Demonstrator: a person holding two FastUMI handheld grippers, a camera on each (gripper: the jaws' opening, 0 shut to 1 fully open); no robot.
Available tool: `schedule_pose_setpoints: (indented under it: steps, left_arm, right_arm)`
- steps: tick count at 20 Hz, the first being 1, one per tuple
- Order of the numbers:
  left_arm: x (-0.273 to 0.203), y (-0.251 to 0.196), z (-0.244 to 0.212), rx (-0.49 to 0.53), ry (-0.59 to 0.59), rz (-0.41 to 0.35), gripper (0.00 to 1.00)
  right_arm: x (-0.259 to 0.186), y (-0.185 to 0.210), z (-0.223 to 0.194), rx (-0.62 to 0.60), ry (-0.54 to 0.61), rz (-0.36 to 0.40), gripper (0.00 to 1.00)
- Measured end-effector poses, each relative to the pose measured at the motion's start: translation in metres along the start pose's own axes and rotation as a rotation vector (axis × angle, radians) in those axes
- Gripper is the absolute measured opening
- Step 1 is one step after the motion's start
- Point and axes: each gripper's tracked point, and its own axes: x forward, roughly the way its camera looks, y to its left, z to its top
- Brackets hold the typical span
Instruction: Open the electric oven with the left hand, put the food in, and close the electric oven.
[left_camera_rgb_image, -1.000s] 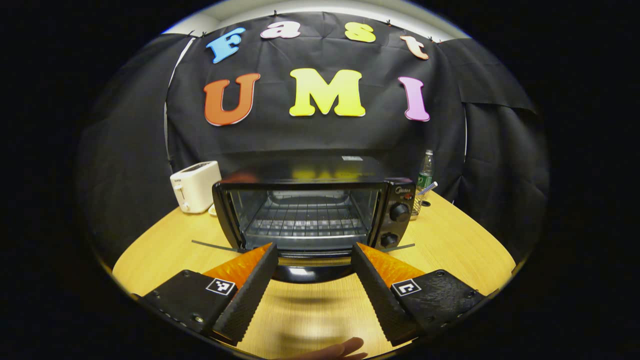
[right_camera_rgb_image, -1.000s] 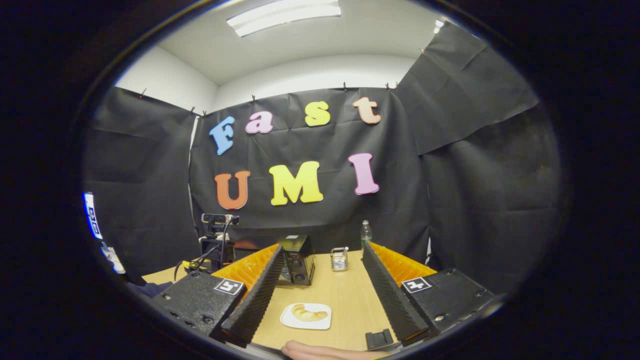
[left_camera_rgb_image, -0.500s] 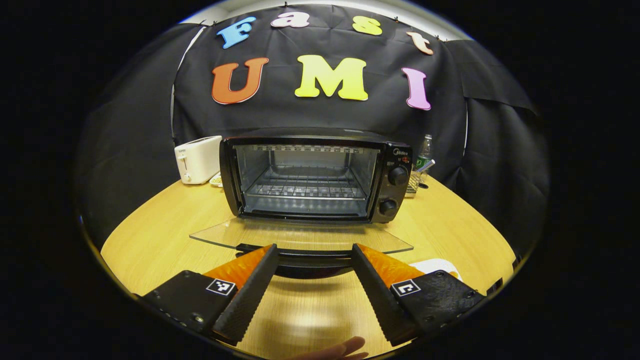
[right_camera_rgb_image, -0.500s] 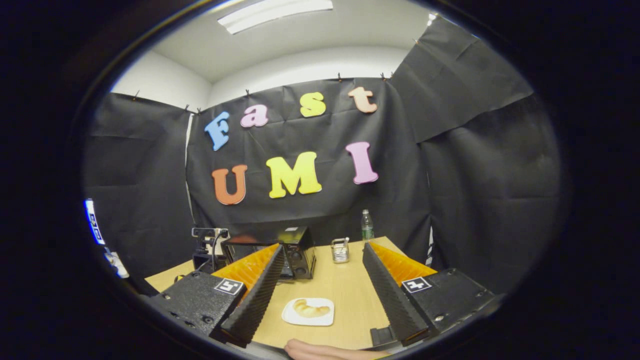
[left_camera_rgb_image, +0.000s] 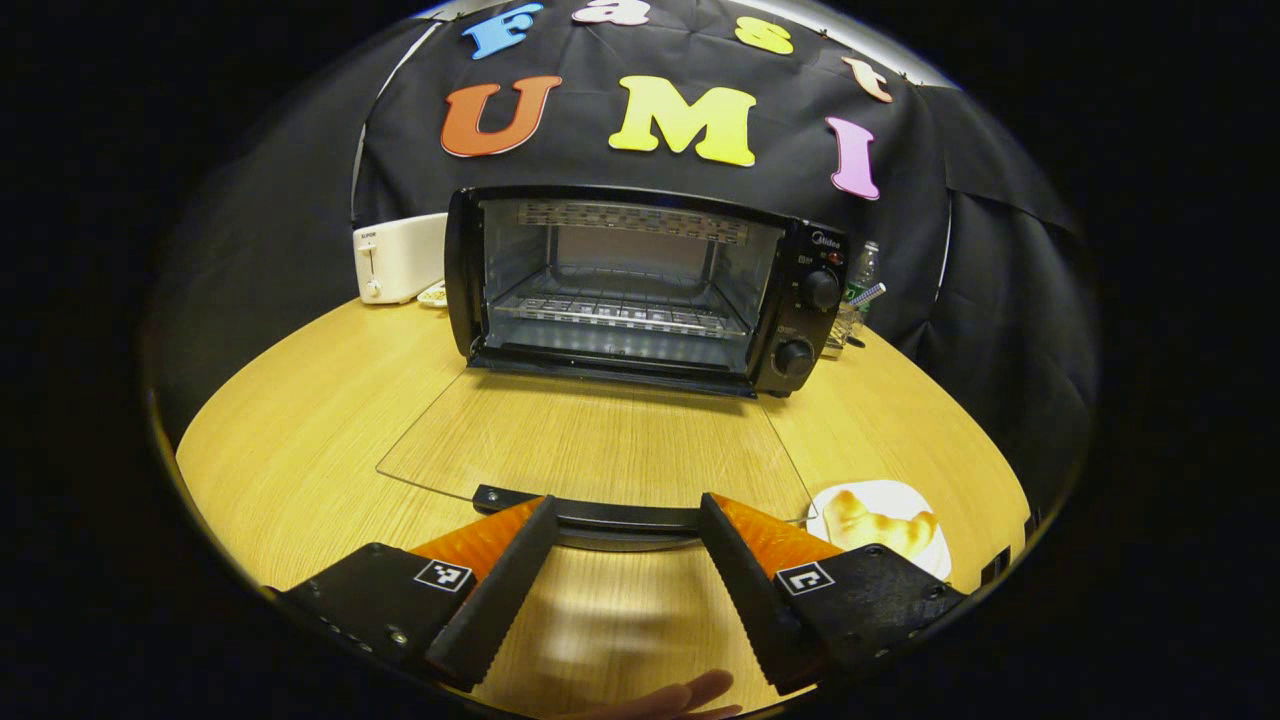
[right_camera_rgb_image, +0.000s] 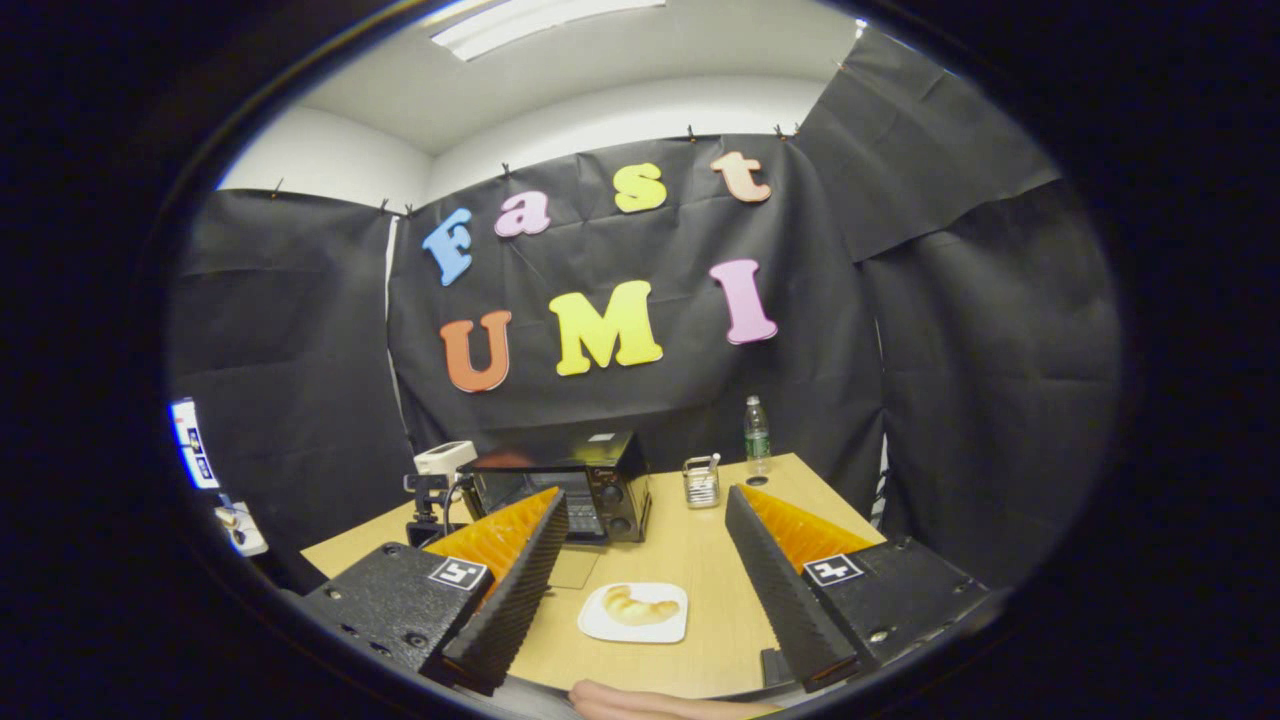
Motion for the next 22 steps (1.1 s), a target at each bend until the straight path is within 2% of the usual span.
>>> schedule_pose_setpoints:
  steps: [3,6,8,10,12,13,17,18,20,22]
  left_arm:
    - [-0.01,-0.006,0.011,-0.008,-0.062,-0.059,0.93]
    - [-0.038,0.0,0.032,-0.029,-0.134,-0.078,0.95]
    - [-0.066,0.006,0.052,-0.037,-0.212,-0.081,0.94]
    - [-0.098,0.013,0.067,-0.036,-0.284,-0.076,0.94]
    - [-0.127,0.022,0.08,-0.011,-0.346,-0.06,0.94]
    - [-0.14,0.028,0.086,0.007,-0.363,-0.044,0.94]
    - [-0.185,0.053,0.094,0.07,-0.389,0.033,0.94]
    - [-0.197,0.06,0.097,0.074,-0.392,0.053,0.94]
    - [-0.218,0.069,0.101,0.071,-0.411,0.075,0.94]
    - [-0.236,0.066,0.101,0.06,-0.426,0.049,0.94]
  right_arm:
    - [0.022,0.002,-0.026,0.016,0.078,0.017,0.97]
    - [0.048,0.005,-0.047,0.06,0.144,0.05,1.0]
    - [0.069,0.002,-0.068,0.047,0.193,0.062,0.97]
    - [0.09,-0.008,-0.092,0.019,0.253,0.042,0.95]
    - [0.11,-0.017,-0.11,0.012,0.293,0.016,0.95]
    - [0.118,-0.014,-0.12,0.004,0.317,0.027,0.95]
    - [0.146,-0.008,-0.168,-0.1,0.413,0.126,0.94]
    - [0.152,-0.004,-0.178,-0.114,0.436,0.16,1.0]
    - [0.154,0.014,-0.201,-0.146,0.487,0.275,0.96]
    - [0.148,0.034,-0.224,-0.195,0.542,0.394,0.94]
